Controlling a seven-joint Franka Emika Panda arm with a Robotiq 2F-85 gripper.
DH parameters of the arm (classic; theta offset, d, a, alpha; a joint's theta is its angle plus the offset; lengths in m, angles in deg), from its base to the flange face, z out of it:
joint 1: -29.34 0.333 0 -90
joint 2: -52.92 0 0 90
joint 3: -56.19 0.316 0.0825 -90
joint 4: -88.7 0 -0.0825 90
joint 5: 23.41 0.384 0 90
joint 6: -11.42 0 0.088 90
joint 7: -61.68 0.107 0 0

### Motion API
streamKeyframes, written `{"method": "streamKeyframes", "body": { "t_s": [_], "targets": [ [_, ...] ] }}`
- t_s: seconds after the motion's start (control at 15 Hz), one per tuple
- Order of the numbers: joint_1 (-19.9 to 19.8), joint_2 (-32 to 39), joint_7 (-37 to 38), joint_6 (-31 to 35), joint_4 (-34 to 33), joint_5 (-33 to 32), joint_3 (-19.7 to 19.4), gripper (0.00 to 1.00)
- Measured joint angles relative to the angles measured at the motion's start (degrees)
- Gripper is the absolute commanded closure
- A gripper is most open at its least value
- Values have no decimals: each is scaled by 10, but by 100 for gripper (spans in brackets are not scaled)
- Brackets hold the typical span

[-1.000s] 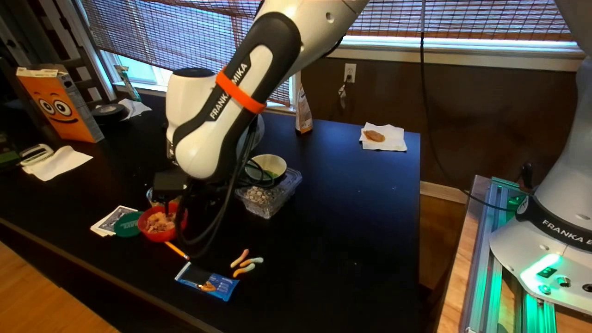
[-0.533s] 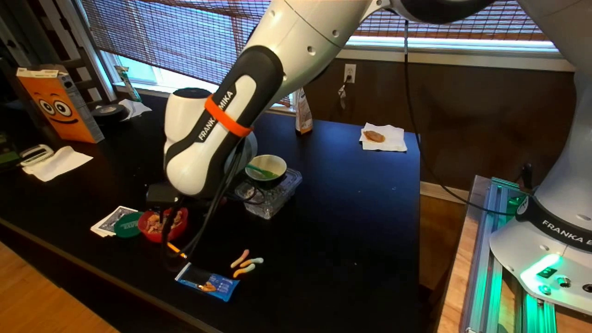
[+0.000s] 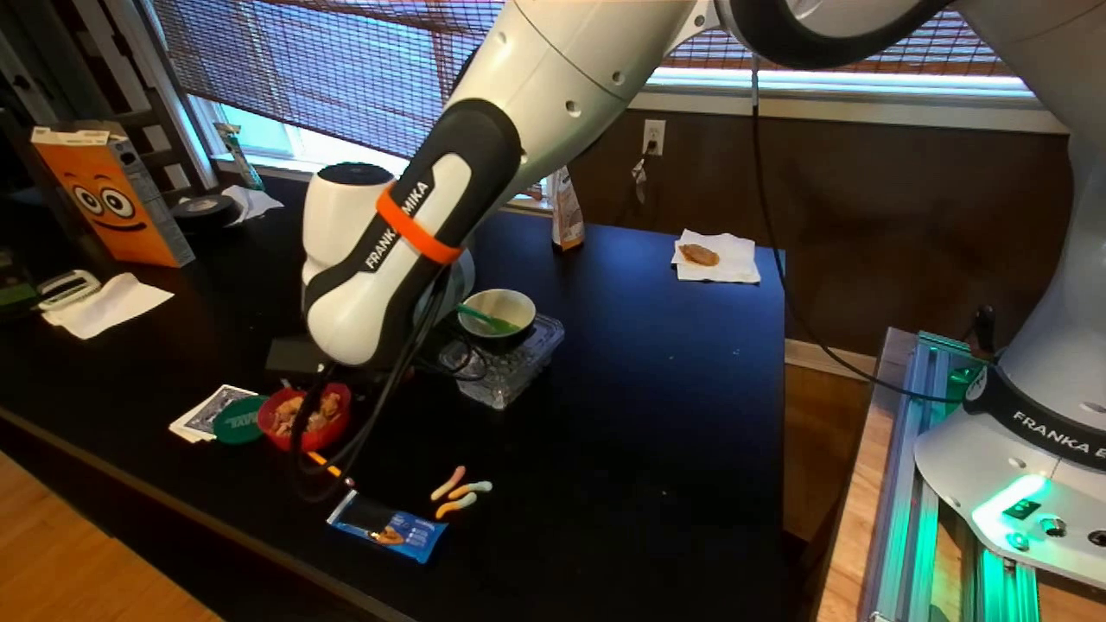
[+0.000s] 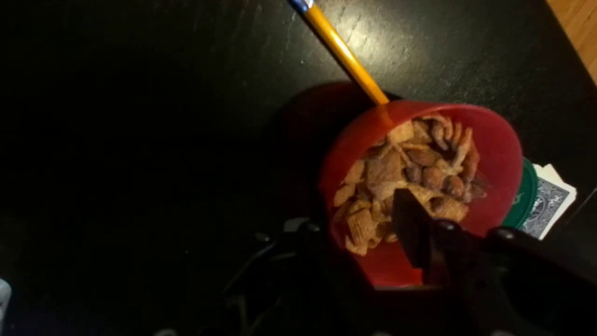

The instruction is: Put the red bowl on the right side of the clear object

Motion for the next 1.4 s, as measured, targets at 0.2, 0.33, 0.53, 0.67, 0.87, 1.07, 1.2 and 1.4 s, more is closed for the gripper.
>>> {"method": "streamKeyframes", "body": {
  "t_s": [0.2, 0.33, 0.53, 0.67, 0.87, 1.07, 1.2, 1.4],
  "targets": [
    [-1, -1, 4, -1, 0, 0, -12, 100],
    [-4, -1, 4, -3, 0, 0, -13, 100],
    [-4, 0, 4, -4, 0, 0, -9, 73],
    [-3, 0, 4, -5, 0, 0, -5, 60],
    [-3, 1, 4, -6, 0, 0, 1, 38],
    [-2, 2, 4, -7, 0, 0, 3, 72],
    [-2, 4, 4, -7, 0, 0, 3, 79],
    [-2, 8, 3, -9, 1, 0, 3, 100]
  ]
}}
